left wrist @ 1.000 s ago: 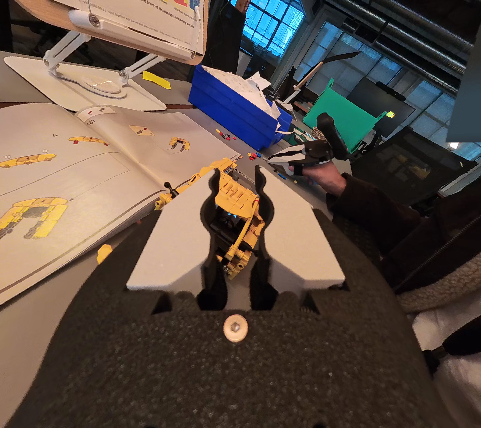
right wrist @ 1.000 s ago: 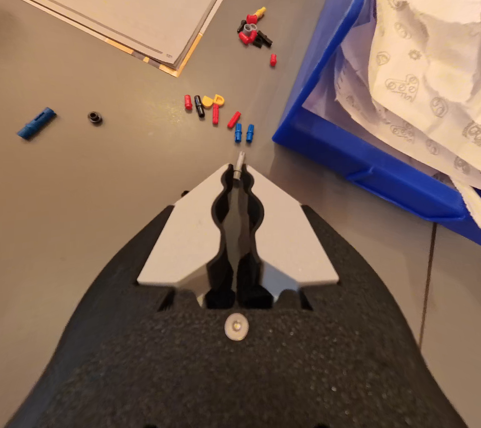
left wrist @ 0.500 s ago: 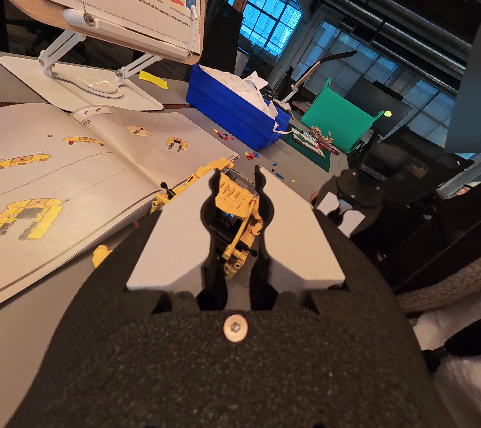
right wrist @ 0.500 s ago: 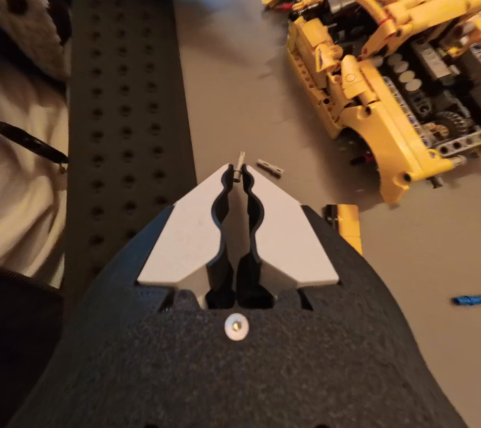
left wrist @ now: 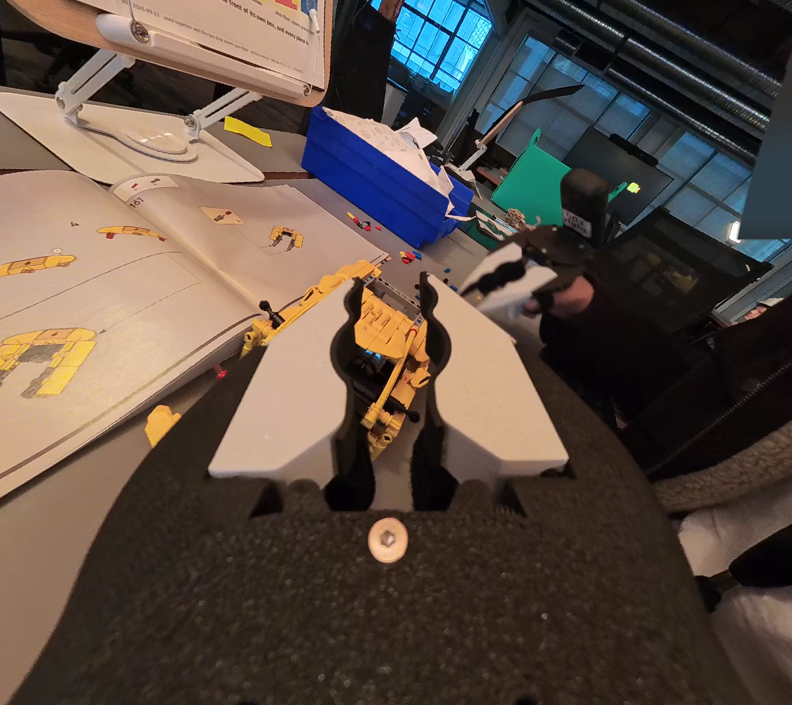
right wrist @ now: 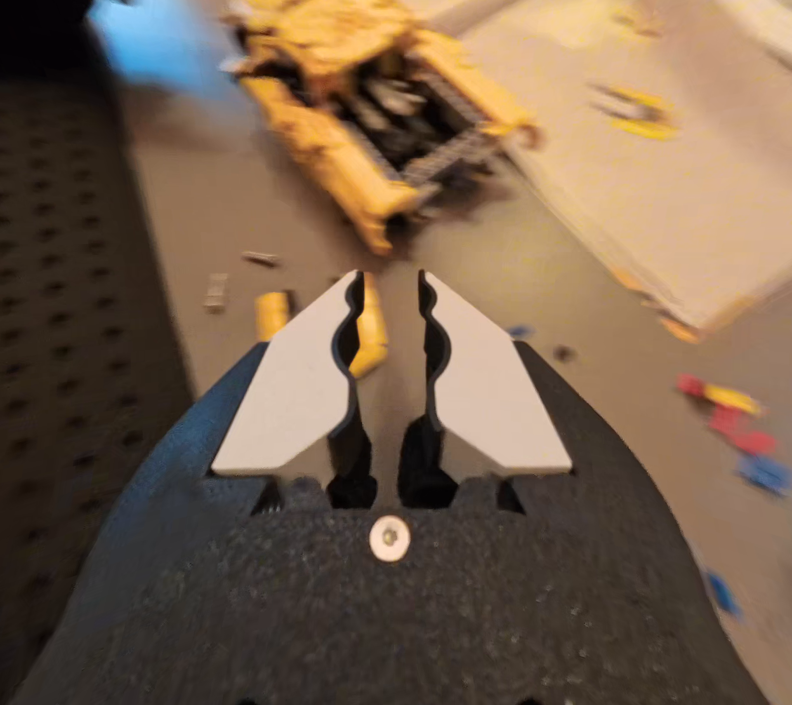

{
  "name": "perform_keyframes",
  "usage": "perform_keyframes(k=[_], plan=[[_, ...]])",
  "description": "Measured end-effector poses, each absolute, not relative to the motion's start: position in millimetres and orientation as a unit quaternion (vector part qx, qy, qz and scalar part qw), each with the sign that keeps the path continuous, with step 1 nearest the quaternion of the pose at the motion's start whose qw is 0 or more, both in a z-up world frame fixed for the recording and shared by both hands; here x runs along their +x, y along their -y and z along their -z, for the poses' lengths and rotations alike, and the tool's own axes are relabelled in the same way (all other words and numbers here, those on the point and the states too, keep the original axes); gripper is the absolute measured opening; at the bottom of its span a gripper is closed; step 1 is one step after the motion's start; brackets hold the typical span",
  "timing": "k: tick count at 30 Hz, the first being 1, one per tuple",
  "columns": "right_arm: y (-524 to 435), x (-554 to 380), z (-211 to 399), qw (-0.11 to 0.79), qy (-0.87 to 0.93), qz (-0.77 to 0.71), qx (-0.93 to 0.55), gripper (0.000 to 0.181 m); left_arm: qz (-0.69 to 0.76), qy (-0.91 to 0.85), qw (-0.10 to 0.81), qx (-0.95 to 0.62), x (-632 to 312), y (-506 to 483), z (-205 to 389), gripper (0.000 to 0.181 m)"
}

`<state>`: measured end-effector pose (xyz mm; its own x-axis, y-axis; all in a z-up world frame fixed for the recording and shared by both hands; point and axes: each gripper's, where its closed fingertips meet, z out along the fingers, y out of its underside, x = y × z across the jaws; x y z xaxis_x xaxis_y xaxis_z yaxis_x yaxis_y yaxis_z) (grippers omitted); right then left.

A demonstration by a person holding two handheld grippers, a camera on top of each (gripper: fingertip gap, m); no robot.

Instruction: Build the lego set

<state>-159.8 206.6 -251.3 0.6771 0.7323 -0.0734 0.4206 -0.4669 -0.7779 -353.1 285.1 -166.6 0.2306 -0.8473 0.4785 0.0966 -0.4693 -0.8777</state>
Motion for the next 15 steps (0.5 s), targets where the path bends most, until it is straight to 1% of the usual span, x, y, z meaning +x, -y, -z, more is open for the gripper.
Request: perform_keyframes(k=[2,5,10,13,15], plan=[[-232.9,-122.3,247.6,0.410,0.319,-0.132,-0.844,0.024,0.549,-0.286,0.428,-0.658,-353.1,-285.5,167.7,0.027],[-268.1,-77.7,246.1,0.460,0.252,-0.078,-0.848,0.026,0.551,-0.284,0.427,-0.658,-353.4,-286.2,167.3,0.026],[-282.9,-29.7,265.5,0.474,0.155,-0.016,-0.866,0.027,0.554,-0.281,0.426,-0.658,-354.1,-287.0,167.3,0.026],[-281.3,-6.8,270.4,0.477,0.128,0.038,-0.869,0.023,0.563,-0.280,0.418,-0.655,-353.2,-285.5,166.7,0.026],[-280.5,6.5,272.6,0.472,0.112,0.065,-0.872,0.015,0.566,-0.279,0.417,-0.654,-352.9,-285.2,166.2,0.025]])
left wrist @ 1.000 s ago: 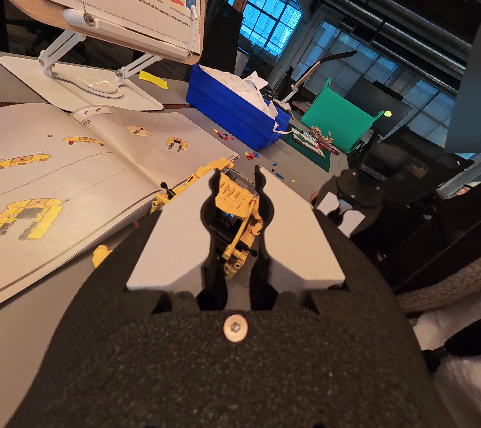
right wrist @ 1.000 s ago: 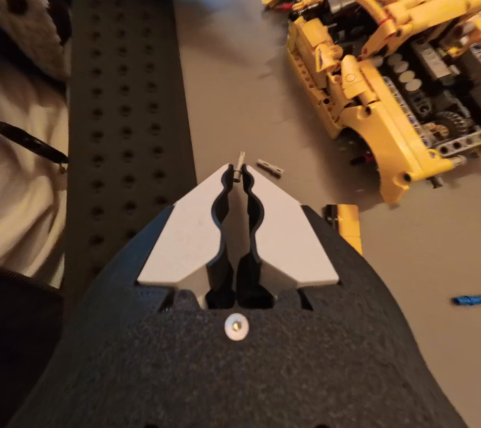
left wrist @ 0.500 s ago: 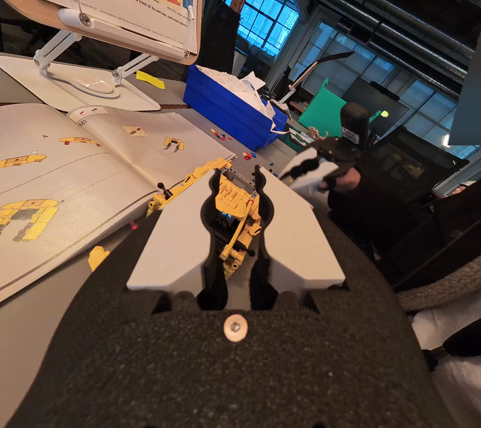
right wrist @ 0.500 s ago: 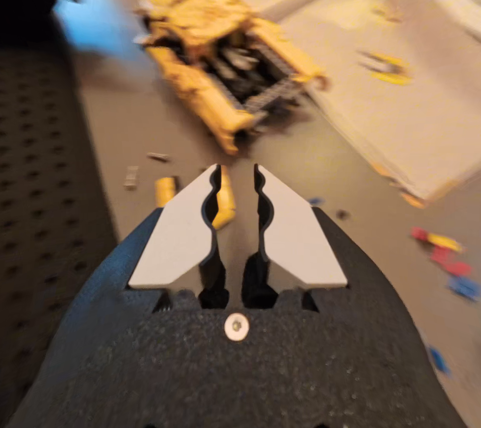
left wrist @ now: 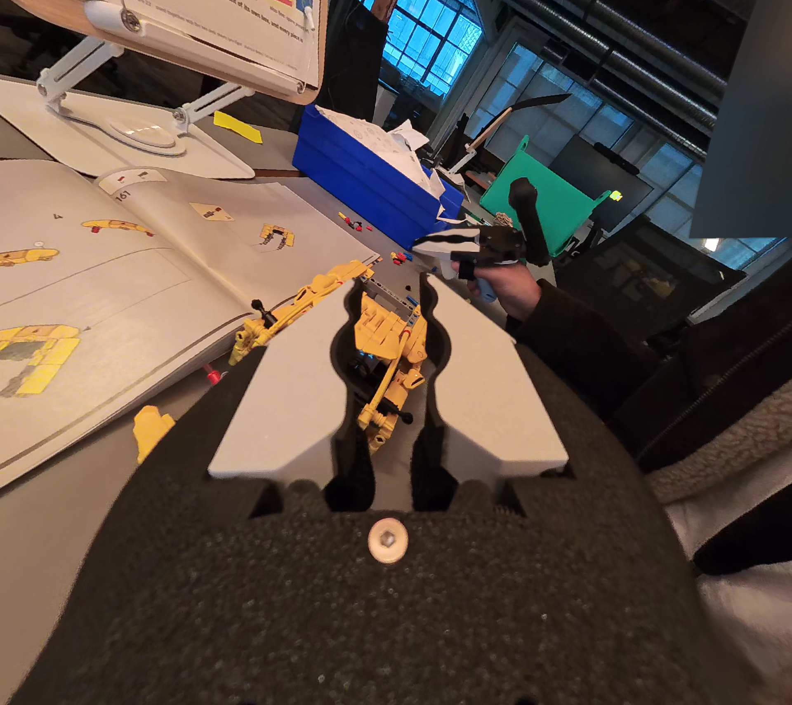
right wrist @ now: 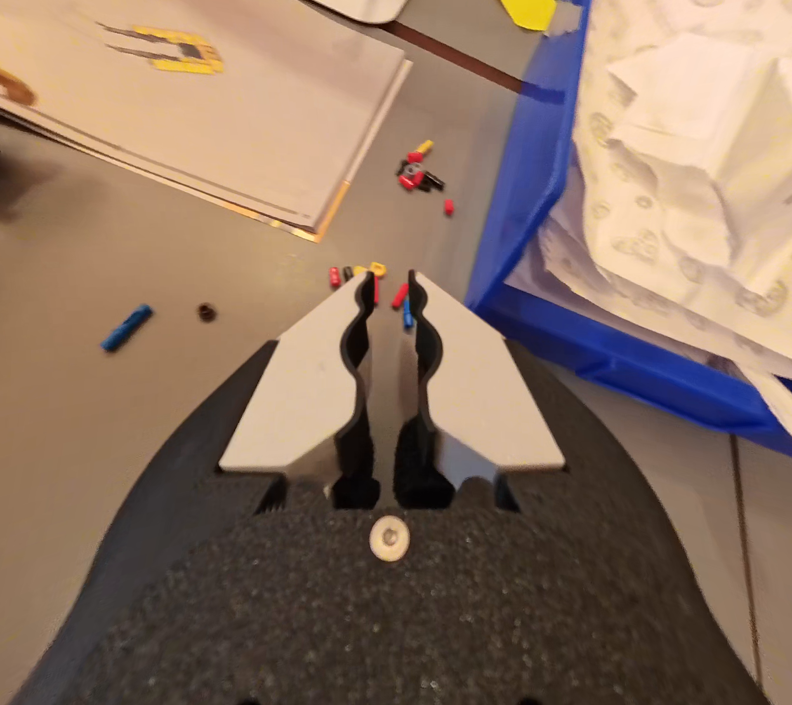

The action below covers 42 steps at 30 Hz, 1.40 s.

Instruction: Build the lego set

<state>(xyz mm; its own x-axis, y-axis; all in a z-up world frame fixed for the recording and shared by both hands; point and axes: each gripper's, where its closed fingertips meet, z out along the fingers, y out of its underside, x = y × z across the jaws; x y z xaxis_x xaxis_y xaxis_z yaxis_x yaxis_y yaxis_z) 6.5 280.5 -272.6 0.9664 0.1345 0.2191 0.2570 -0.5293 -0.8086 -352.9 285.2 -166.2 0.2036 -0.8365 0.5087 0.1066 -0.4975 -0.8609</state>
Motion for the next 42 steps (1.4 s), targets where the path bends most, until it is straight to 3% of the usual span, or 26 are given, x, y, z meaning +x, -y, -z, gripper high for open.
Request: perform_keyframes(k=[29,36,39,42], plan=[[-282.0,2.9,302.4,0.368,0.091,0.046,-0.924,0.010,0.580,-0.266,0.405,-0.654,-354.1,-288.3,166.7,0.026],[-279.3,3.5,289.0,0.383,0.088,0.045,-0.918,0.004,0.580,-0.267,0.406,-0.654,-354.0,-288.1,166.5,0.026],[-272.6,-54.8,253.1,0.443,0.186,-0.063,-0.875,0.004,0.579,-0.266,0.407,-0.654,-354.1,-288.1,166.2,0.026],[-209.7,-178.0,235.2,0.412,0.388,-0.284,-0.773,0.004,0.578,-0.267,0.406,-0.656,-354.0,-288.5,167.0,0.026]])
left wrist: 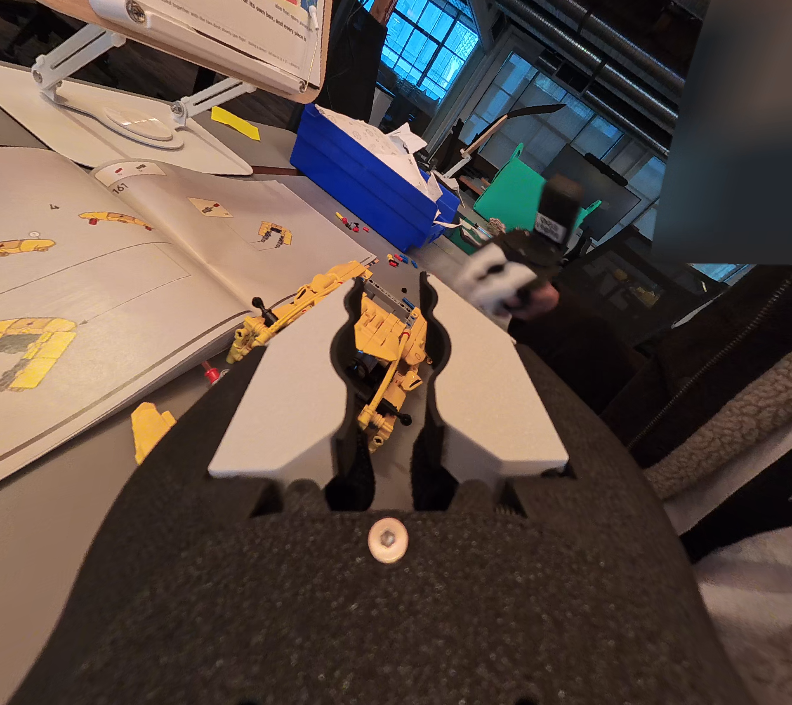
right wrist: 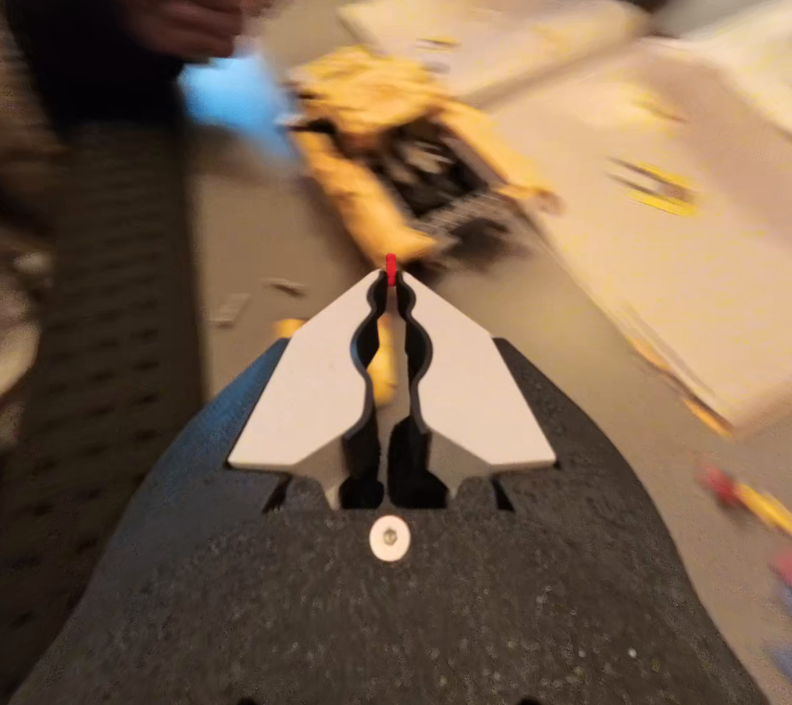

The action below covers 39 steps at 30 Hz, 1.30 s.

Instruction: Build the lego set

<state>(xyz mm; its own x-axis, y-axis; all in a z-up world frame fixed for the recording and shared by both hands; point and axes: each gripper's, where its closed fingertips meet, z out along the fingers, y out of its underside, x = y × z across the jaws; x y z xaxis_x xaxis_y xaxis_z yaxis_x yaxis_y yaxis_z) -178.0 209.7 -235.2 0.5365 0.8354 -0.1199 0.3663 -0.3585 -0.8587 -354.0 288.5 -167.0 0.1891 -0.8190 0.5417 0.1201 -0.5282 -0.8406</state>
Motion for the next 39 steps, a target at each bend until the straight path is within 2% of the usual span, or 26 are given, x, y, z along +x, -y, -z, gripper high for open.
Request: perform_keyframes(k=[2,4,6,11,16,19,26,29,34,37,39], plan=[[-175.0,-226.5,244.1,0.348,0.455,-0.348,-0.742,0.004,0.578,-0.266,0.406,-0.656,-354.1,-288.8,167.0,0.025],[-163.6,-243.0,271.5,0.272,0.497,-0.325,-0.757,0.004,0.578,-0.265,0.406,-0.656,-354.1,-288.8,167.0,0.025],[-165.1,-241.7,292.8,0.236,0.521,-0.276,-0.772,0.004,0.579,-0.266,0.406,-0.655,-353.8,-288.3,166.9,0.026],[-166.9,-231.6,298.6,0.226,0.537,-0.228,-0.780,0.003,0.577,-0.268,0.407,-0.655,-353.7,-287.8,166.8,0.026],[-151.7,-242.5,286.2,0.222,0.537,-0.291,-0.760,0.004,0.576,-0.269,0.407,-0.656,-353.3,-287.9,167.3,0.026],[-147.0,-241.1,294.7,0.194,0.543,-0.283,-0.766,0.003,0.576,-0.268,0.406,-0.657,-353.2,-288.3,167.8,0.025],[-144.9,-249.7,303.3,0.195,0.569,-0.265,-0.754,0.004,0.574,-0.269,0.406,-0.658,-352.9,-288.5,168.7,0.025],[-146.0,-248.7,302.7,0.200,0.569,-0.262,-0.753,0.004,0.574,-0.269,0.407,-0.658,-353.0,-288.5,168.8,0.026],[-154.3,-244.7,277.4,0.243,0.533,-0.316,-0.746,0.015,0.575,-0.269,0.407,-0.657,-353.3,-288.4,168.3,0.025],[-207.0,-200.7,255.9,0.360,0.427,-0.274,-0.783,0.014,0.576,-0.268,0.406,-0.657,-353.7,-288.3,168.1,0.026],[-260.3,-131.7,251.5,0.446,0.285,-0.165,-0.832,0.018,0.578,-0.267,0.406,-0.656,-353.9,-288.4,167.6,0.025]])
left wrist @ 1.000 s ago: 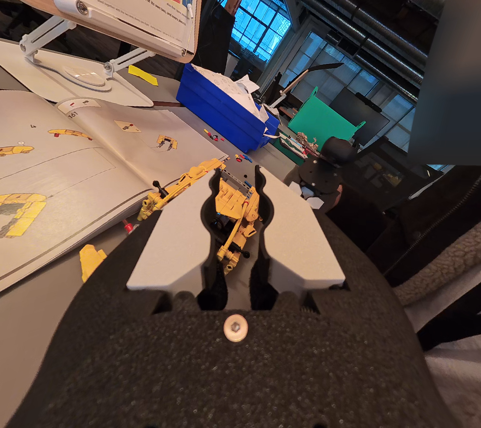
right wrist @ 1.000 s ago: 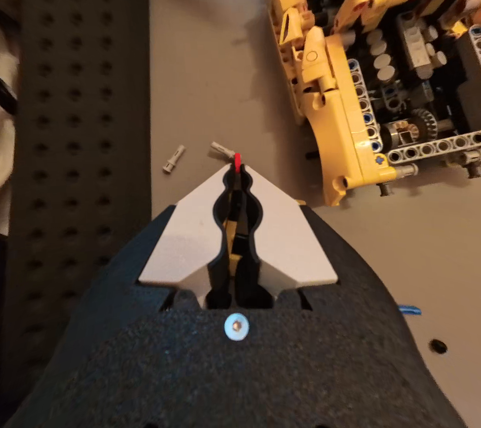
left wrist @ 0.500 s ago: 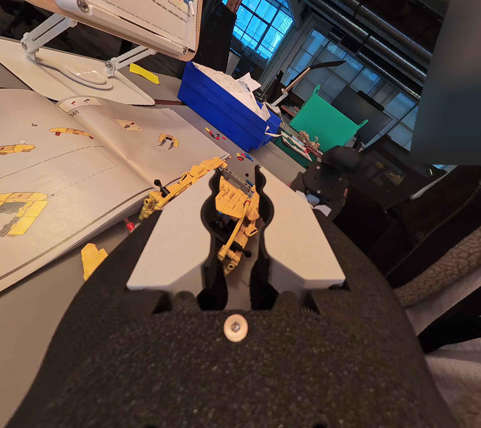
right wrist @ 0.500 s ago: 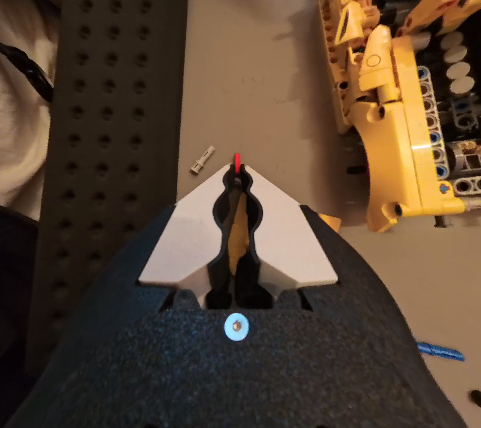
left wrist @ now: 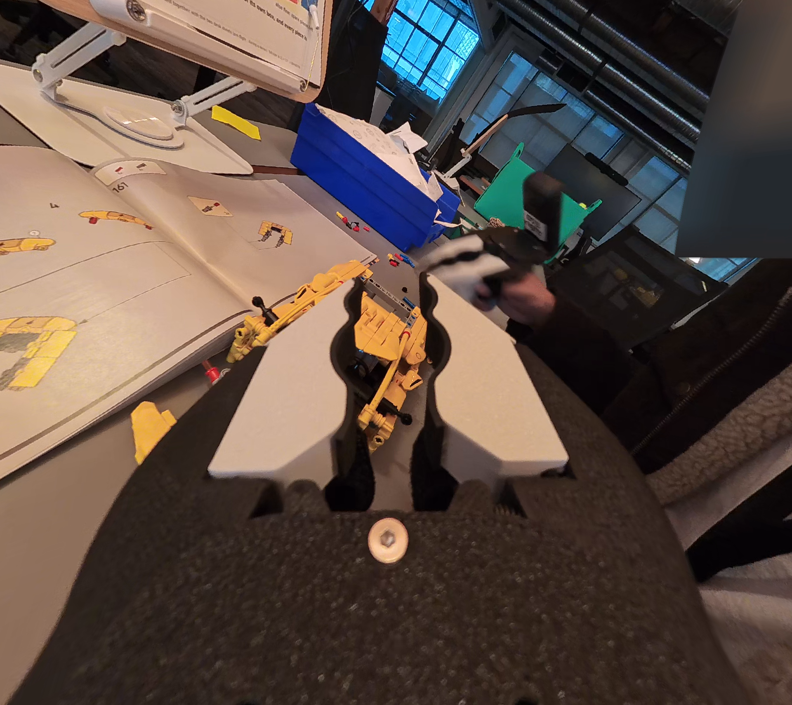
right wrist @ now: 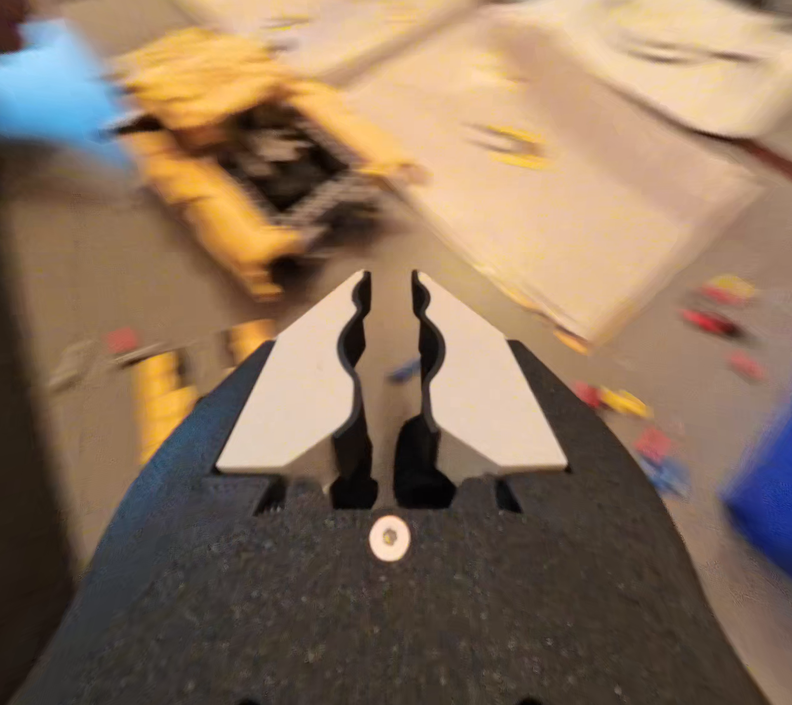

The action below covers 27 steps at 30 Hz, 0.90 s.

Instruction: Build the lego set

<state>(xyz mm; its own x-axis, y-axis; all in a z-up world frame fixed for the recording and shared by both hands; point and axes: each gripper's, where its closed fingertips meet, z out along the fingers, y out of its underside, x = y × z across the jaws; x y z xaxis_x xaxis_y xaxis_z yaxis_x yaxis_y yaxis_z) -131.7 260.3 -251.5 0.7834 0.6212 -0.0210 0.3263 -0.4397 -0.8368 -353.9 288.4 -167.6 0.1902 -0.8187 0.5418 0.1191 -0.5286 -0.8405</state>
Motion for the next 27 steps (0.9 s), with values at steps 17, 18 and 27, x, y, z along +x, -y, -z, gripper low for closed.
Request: perform_keyframes(k=[17,18,27], plan=[[-288.9,16.4,302.0,0.393,0.028,0.078,-0.916,0.011,0.603,-0.253,0.394,-0.646,-355.8,-286.5,161.7,0.026],[-288.7,15.4,302.7,0.391,0.033,0.076,-0.917,0.004,0.604,-0.252,0.393,-0.645,-355.8,-286.4,161.5,0.026],[-293.5,-58.0,238.9,0.526,0.176,-0.030,-0.832,0.004,0.596,-0.256,0.397,-0.649,-356.1,-287.2,163.8,0.026]])
